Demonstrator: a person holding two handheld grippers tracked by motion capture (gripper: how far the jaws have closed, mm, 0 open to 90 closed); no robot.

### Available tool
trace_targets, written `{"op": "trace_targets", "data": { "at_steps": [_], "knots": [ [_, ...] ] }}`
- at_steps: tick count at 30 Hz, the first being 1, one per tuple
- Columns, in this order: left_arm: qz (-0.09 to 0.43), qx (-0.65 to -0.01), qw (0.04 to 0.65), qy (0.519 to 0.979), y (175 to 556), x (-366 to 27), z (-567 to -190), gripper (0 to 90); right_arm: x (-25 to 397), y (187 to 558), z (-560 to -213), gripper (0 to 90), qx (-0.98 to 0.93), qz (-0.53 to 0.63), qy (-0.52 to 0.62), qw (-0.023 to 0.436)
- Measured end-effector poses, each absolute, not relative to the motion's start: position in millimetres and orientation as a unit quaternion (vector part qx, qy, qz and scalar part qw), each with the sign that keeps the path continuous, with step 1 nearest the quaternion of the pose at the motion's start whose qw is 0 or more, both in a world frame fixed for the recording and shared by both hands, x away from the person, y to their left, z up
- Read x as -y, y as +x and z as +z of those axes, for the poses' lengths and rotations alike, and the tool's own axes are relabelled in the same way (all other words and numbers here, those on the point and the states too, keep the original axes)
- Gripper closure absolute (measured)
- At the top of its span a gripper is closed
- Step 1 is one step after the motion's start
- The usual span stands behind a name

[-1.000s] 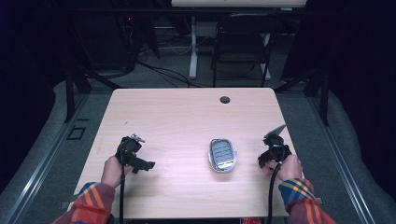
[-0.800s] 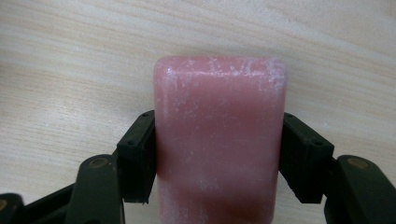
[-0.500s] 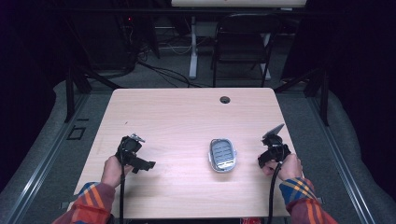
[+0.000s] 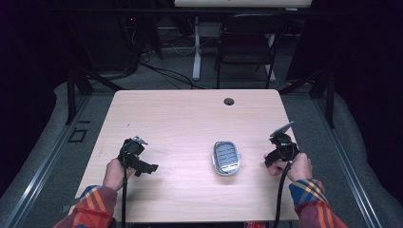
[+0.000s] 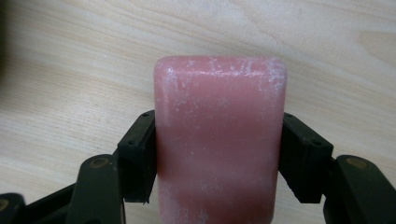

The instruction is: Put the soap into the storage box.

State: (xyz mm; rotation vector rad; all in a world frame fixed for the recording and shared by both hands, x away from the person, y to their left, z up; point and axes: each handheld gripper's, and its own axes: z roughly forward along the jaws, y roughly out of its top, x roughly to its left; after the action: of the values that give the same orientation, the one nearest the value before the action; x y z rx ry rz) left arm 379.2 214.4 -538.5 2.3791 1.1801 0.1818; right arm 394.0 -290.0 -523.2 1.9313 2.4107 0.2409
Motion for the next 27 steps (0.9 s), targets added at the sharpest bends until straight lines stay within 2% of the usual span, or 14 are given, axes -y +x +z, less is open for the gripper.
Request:
{"op": "trace_targets", "data": {
  "at_steps": [27],
  "knots": [
    [0.065,-0.431,0.235,0.869,379.3,-214.9,-539.3,0.1,271.2,403.3,-503.4,37.2,-0.803,0.095,0.589,0.018]
  ]
}}
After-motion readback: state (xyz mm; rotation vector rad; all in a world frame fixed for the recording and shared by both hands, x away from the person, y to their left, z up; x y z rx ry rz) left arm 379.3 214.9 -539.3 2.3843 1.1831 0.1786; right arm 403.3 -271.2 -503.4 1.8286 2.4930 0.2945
